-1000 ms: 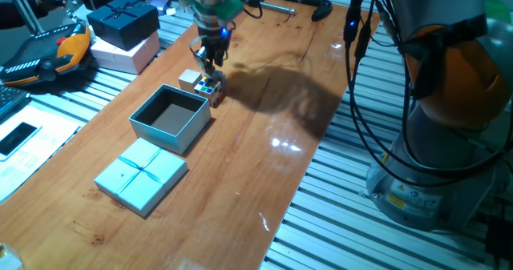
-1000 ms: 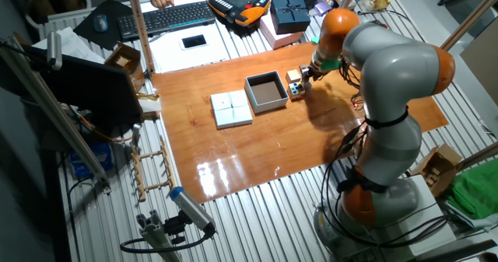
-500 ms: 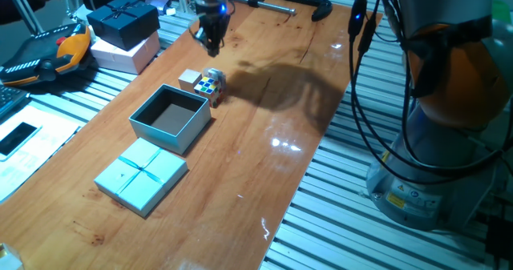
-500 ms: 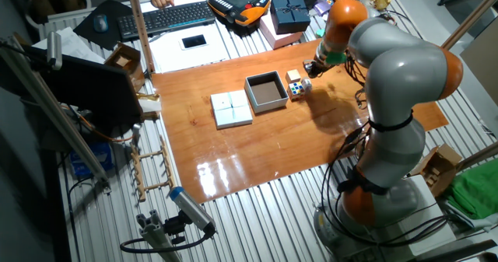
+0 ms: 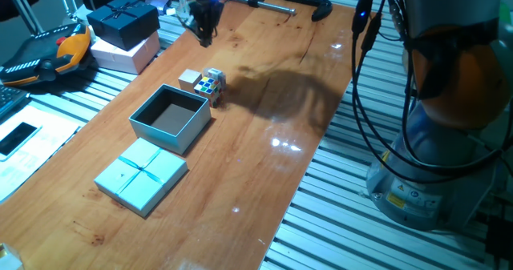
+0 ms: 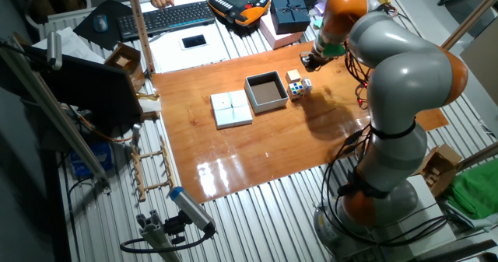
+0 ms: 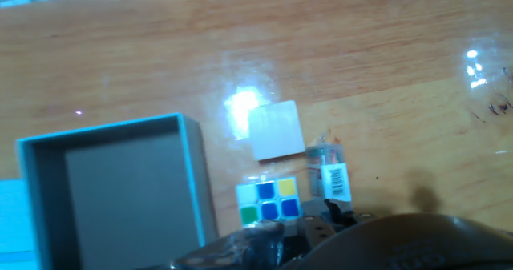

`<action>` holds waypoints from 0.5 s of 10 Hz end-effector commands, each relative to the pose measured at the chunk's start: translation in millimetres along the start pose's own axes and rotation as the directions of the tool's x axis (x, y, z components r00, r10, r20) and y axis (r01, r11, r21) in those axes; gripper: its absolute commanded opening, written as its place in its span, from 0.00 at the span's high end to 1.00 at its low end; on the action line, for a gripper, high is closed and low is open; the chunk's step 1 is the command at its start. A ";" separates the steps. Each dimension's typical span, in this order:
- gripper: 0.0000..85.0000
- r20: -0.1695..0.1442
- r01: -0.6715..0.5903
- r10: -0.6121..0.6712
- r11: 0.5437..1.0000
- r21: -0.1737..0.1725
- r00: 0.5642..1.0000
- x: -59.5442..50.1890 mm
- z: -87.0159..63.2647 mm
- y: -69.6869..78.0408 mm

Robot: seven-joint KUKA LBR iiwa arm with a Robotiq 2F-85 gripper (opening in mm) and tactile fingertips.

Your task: Take everything out of the gift box

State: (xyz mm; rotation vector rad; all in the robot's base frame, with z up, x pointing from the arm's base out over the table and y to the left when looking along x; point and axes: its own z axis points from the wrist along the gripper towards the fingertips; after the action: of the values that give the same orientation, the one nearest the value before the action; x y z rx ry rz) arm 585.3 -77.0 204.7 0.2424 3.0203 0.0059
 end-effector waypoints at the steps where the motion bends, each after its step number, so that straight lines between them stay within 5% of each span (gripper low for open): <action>1: 0.99 0.001 0.000 0.000 1.000 0.002 1.000 0.8 -5.8 2.6; 5: 0.99 -0.035 -0.006 0.006 1.000 0.010 0.999 8.7 -32.2 21.6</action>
State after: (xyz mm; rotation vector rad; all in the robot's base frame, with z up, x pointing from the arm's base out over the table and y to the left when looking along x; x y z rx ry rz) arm 575.3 -52.0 237.8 0.2576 3.0572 -0.0042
